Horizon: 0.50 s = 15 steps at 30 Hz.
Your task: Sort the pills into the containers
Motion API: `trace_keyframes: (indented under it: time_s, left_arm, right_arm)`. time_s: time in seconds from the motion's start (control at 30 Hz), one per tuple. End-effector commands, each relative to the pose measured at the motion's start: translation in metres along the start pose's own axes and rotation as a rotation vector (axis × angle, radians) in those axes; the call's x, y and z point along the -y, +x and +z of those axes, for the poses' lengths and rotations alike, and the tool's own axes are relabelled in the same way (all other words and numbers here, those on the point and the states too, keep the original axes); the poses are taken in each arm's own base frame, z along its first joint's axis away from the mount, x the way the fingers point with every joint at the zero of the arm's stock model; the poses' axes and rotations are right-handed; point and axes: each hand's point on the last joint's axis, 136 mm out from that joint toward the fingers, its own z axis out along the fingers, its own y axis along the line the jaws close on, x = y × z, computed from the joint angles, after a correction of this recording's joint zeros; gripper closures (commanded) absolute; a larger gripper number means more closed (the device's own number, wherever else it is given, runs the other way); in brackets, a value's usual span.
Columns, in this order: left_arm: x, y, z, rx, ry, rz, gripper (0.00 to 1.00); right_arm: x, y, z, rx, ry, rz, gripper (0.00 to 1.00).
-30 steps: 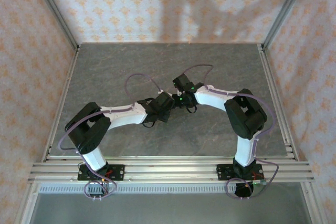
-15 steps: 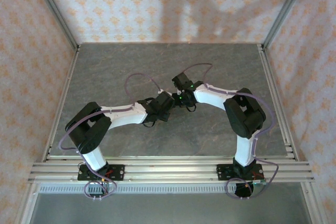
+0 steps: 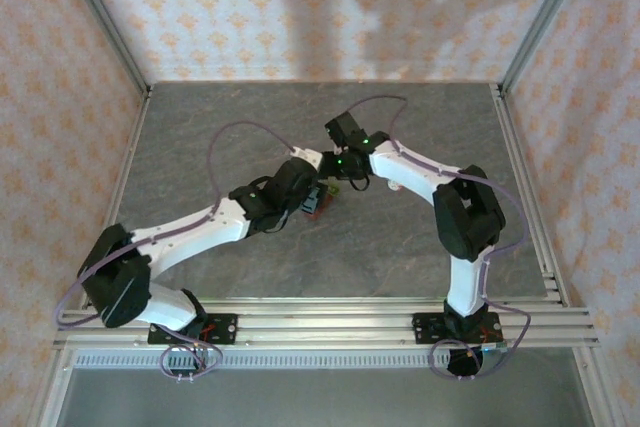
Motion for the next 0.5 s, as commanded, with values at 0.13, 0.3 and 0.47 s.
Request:
trace_keyframes:
  time_s: [0.13, 0.3, 0.47]
  left_arm:
    - [-0.051, -0.057, -0.051, 0.207, -0.151, -0.058, 0.22]
    - [-0.099, -0.073, -0.076, 0.285, -0.296, -0.096, 0.04]
    - [-0.153, -0.077, -0.097, 0.395, -0.482, -0.153, 0.00]
  right_arm:
    - [0.024, -0.052, -0.095, 0.192, -0.013, 0.100, 0.25]
    - [0.061, -0.068, -0.154, 0.331, 0.009, 0.161, 0.19]
    - [0.120, -0.069, -0.207, 0.505, 0.186, 0.235, 0.04]
